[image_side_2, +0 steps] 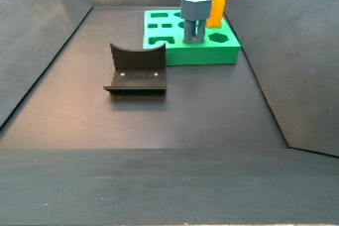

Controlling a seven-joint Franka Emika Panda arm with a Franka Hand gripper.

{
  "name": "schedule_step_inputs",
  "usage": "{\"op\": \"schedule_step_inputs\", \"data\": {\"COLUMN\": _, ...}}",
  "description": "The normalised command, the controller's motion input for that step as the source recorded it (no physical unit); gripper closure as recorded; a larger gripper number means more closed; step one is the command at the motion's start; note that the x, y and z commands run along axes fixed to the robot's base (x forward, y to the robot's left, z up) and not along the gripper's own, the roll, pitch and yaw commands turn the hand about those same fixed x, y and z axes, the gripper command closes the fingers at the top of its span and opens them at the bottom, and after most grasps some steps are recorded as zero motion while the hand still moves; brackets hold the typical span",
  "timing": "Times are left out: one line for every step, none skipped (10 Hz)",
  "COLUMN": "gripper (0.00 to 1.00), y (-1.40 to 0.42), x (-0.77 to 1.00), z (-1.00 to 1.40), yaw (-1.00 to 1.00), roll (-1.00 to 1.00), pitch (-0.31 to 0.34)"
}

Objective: Pick up the square-circle object. Move up. Move to above the board. Insert the square-circle object.
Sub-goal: Move to above the board.

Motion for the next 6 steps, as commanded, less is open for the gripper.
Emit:
{"op": "schedule_step_inputs", "data": {"gripper": 1.00, "y": -1.00, "x": 0.11, "z": 0.14, "yaw": 0.57, "roll": 0.01, "pitch": 0.343}}
{"op": "schedule_step_inputs", "data": {"gripper": 1.00, "y": -1.00, "x": 0.12, "z": 0.14, "yaw": 0.31, "roll": 0.01, "pitch": 0.219}}
{"op": "schedule_step_inputs", "data": {"gripper": 1.00, "y": -1.00, "x": 0.12, "z": 0.14, "yaw": 0.18, "roll": 0.01, "pitch": 0.153}}
{"op": "schedule_step_inputs", "data": {"gripper": 1.00, "y": -1.00, "x": 0.12, "z": 0.14, "yaw": 0.10, "roll": 0.02, "pitch": 0.115}}
{"op": "schedule_step_inputs", "data": {"gripper": 1.00, "y": -1.00, "x": 0.13, "z": 0.14, "yaw": 0.04, "roll": 0.00, "pitch": 0.089}}
{"op": "schedule_step_inputs", "data": {"gripper": 1.00, "y": -1.00, "x": 0.14, "z": 0.15, "yaw": 0.02, "roll": 0.00, "pitch": 0.091}}
